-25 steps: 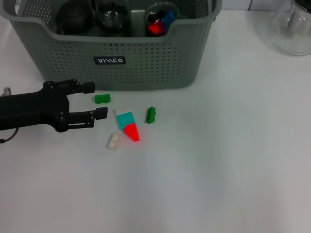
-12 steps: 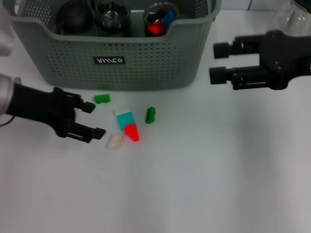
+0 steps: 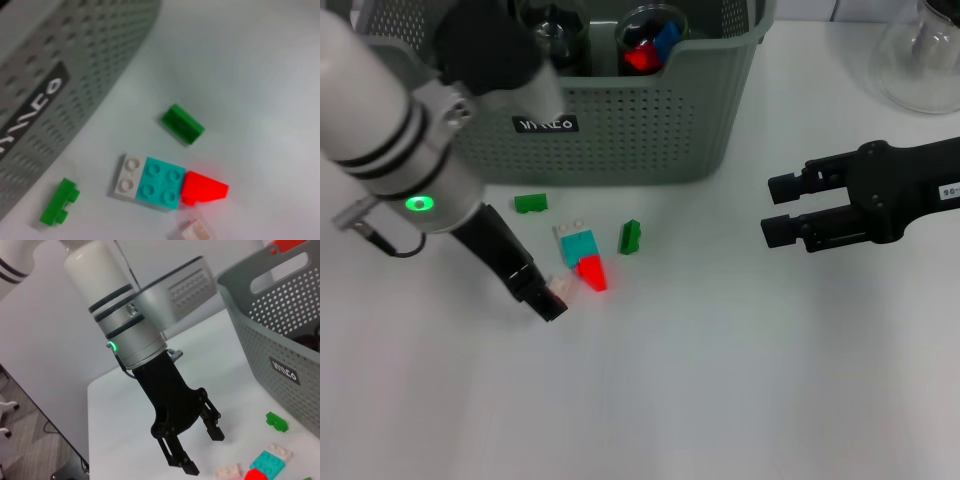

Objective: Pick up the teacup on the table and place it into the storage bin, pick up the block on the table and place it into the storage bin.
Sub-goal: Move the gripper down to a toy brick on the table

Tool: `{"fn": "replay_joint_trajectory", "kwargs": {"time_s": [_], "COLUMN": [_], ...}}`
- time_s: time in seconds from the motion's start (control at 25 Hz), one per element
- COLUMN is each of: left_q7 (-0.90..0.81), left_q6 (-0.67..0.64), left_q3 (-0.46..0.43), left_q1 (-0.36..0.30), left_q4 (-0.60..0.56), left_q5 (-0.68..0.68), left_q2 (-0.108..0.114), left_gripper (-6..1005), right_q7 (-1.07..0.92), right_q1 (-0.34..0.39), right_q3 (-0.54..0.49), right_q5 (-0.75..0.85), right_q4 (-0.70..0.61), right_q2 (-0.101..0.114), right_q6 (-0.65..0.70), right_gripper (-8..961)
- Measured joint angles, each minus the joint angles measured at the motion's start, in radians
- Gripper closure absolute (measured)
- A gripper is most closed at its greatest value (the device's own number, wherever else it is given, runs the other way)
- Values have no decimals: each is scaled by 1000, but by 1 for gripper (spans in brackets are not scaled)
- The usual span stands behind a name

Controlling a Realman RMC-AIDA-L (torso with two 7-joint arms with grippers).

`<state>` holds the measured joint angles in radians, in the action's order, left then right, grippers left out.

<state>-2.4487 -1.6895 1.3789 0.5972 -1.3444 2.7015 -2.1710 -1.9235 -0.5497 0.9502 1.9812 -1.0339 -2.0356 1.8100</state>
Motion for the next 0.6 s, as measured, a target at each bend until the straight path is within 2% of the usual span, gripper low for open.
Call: {"fn": "replay_joint_trajectory", "kwargs": {"time_s": [0.12,0.28,0.48,0.6], "left_q7": [-141,-263,-377,-418], "left_q6": [27,70,112,133], "left_q3": [95,174,244,257], "left_q1": [18,20,20,21], "left_q4": [-7,-18,-15,-3], "left_q5": [18,20,21,31], "left_q2": [-2,-4,-6,-6], "left_gripper": [203,203,203,205], "right_q7": [33,65,73,74], "right_q1": [-7,-12,-13,-13], "right_q3": [-2,-7,0,0], "right_q5": [11,13,14,14], "right_q4": [6,6,7,5], "right_q2": [0,1,1,2], "right_q6": [-2,1,9,15], "right_gripper": [242,243,243,243]}}
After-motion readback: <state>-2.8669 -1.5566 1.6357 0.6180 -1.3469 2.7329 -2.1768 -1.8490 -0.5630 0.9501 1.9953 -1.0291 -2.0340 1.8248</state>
